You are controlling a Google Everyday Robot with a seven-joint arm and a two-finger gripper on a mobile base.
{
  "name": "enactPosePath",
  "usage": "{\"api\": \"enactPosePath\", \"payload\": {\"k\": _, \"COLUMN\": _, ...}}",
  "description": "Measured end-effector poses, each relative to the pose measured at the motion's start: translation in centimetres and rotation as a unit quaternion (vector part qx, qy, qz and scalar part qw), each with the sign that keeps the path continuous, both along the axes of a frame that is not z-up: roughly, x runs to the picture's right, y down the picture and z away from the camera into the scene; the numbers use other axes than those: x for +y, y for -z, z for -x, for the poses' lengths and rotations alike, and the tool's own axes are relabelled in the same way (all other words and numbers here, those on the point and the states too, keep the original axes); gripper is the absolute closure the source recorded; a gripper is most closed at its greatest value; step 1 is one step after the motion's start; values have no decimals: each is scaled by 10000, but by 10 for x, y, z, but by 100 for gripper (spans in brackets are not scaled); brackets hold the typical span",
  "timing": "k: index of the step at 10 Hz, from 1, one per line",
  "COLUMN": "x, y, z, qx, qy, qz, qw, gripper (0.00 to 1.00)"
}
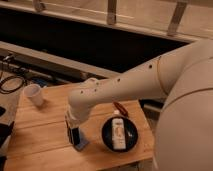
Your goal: Place the eraser on the white sponge
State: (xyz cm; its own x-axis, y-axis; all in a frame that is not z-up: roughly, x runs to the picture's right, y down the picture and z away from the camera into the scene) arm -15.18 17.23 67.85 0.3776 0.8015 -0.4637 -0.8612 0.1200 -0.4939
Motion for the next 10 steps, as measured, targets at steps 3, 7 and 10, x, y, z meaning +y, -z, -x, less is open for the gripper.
{"api": "enactPosePath", "payload": {"k": 3, "x": 3, "y": -3, "z": 3, "qx": 25, "qy": 5, "qz": 4, "qw": 10000, "gripper": 100}}
{"api": "enactPosePath", "payload": {"k": 7, "x": 8, "y": -9, "z": 6, "qx": 104, "qy": -32, "qz": 38, "qw": 9999, "gripper": 100}}
{"api": "enactPosePath", "payload": {"k": 10, "x": 10, "y": -11, "z": 6, "qx": 120, "qy": -30, "qz": 51, "qw": 9999, "gripper": 98}}
